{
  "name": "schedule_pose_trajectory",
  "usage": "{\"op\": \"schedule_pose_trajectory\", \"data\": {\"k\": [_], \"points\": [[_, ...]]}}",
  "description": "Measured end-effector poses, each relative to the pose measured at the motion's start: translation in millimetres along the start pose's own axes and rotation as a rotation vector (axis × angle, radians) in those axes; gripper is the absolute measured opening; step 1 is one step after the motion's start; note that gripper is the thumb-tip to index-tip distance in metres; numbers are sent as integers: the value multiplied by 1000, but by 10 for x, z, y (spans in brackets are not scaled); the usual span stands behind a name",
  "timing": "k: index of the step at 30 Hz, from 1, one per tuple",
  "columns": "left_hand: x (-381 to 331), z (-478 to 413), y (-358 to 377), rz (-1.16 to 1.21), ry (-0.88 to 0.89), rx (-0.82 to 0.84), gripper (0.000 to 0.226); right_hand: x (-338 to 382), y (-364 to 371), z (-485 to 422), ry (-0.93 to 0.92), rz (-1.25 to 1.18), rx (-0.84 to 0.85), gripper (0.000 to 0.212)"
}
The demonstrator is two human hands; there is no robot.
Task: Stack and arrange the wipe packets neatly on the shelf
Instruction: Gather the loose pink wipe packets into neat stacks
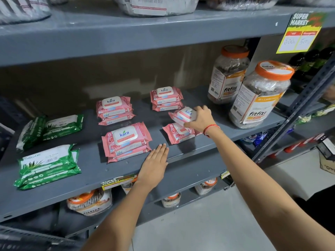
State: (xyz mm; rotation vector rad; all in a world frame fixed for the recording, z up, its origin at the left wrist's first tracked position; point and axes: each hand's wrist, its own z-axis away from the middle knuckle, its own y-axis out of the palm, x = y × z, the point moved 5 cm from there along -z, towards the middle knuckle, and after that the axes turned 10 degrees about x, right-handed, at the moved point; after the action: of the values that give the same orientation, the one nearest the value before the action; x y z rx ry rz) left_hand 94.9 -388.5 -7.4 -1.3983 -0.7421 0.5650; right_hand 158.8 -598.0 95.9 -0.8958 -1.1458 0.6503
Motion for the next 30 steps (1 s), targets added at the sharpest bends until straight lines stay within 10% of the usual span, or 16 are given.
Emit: {"op": "schedule_pose_trajectory", "data": {"k": [19,30], "points": [[2,-15,17,37,-8,19,54,340,-67,-184,-92,499,384,68],[12,-19,37,45,-7,25,55,401,48,-139,-279,660,530,96]]}}
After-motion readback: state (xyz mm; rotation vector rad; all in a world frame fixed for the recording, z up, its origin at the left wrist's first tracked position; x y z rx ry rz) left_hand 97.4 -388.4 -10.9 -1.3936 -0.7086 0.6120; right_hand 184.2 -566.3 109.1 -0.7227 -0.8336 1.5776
